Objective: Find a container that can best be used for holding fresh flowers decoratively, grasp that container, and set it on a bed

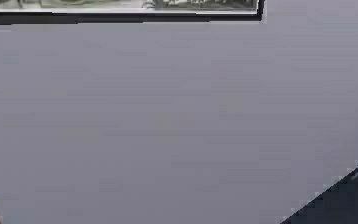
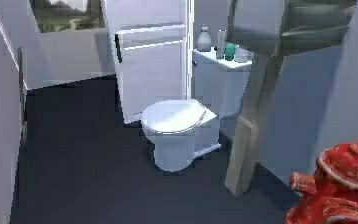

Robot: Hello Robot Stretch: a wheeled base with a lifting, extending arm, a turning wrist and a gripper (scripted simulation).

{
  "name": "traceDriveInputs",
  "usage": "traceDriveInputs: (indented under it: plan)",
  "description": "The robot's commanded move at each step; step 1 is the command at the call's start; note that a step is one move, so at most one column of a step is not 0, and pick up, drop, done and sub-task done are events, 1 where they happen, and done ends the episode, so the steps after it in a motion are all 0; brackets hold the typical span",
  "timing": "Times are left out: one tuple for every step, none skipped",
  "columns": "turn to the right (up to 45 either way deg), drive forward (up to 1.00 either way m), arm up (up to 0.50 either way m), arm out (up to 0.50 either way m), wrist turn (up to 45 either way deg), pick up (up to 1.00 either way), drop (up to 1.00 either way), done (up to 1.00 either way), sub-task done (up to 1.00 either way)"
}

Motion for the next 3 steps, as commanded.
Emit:
traceDriveInputs:
  plan:
    - [45.0, 0.00, 0.00, 0.00, 0.0, 0.00, 0.00, 0.00, 0.00]
    - [6.0, 0.00, 0.00, 0.00, 0.0, 0.00, 0.00, 0.00, 0.00]
    - [0.0, 1.00, 0.00, 0.00, 0.0, 0.00, 0.00, 0.00, 0.00]
